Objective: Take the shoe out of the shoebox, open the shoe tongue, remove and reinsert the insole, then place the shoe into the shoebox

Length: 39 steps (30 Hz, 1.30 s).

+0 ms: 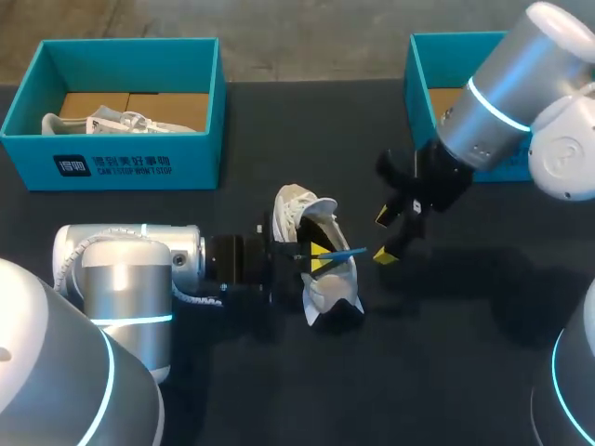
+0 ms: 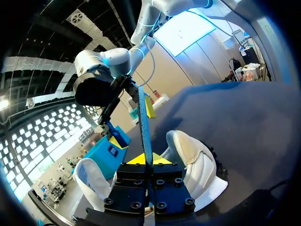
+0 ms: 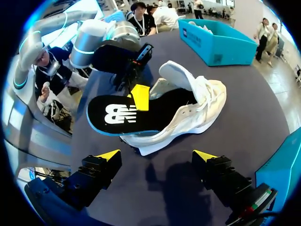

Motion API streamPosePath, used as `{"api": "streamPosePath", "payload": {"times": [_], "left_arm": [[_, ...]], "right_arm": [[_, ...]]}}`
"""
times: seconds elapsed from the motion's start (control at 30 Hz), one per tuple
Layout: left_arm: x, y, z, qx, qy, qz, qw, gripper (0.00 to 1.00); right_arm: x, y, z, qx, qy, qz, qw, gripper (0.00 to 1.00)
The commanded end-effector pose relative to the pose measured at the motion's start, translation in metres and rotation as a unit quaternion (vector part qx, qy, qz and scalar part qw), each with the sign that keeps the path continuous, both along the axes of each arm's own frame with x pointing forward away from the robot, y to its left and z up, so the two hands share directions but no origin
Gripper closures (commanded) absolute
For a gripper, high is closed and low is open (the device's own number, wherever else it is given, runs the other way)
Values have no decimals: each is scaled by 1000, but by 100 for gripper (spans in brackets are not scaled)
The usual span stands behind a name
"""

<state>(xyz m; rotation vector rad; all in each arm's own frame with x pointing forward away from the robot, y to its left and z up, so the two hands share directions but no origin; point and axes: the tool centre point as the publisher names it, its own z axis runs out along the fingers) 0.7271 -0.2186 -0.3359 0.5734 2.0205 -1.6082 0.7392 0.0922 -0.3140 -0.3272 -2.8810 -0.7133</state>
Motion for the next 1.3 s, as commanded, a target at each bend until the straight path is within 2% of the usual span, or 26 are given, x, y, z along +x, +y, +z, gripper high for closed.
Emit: {"api": "streamPosePath", "payload": {"times": [0.03, 0.4, 0.43, 0.47, 0.5, 0.6, 0.77, 0.87, 0.97, 1.0, 1.07, 1.1, 1.2, 1.3], "left_arm": [[3, -3, -3, 14, -8, -7, 1000, 100], [7, 0, -11, 28, -13, -7, 999, 100], [7, -1, -9, 27, -16, -6, 999, 84], [6, -1, -6, 25, -17, -6, 1000, 59], [5, -1, -3, 22, -19, -6, 1000, 53], [3, -3, 7, 12, -26, -7, 1000, 51], [-2, -7, 18, 3, -29, -12, 999, 54], [-3, -8, 20, 2, -30, -17, 999, 56], [-2, -8, 17, 2, -30, -19, 999, 64], [-2, -8, 17, 3, -29, -20, 999, 73], [-1, -8, 17, 4, -29, -20, 999, 79], [-1, -7, 16, 4, -28, -20, 999, 87], [-2, -7, 14, 6, -26, -20, 999, 99], [-2, -7, 10, 11, -24, -23, 999, 100]], "right_arm": [[-1, 1, 2, -4, -2, -1, 1000, 0], [0, -1, 1, -7, -3, -3, 1000, 0], [0, -1, 0, -7, -2, -3, 1000, 0], [0, -2, 0, -7, -2, -4, 1000, 0], [0, -2, 0, -8, -2, -4, 1000, 0], [0, -2, 0, -8, -2, -5, 1000, 0], [-1, -4, 0, 12, -4, -10, 1000, 0], [-3, -3, -2, 4, -17, -17, 1000, 0], [-5, -2, -1, 6, -37, -18, 999, 0], [-6, -2, -1, 4, -39, -17, 999, 0], [-6, -2, -1, 3, -42, -18, 999, 0], [-6, -2, 0, 2, -44, -17, 999, 0], [-8, -1, 2, 0, -55, -13, 998, 0], [-9, -1, 4, -6, -59, -14, 998, 0]]}}
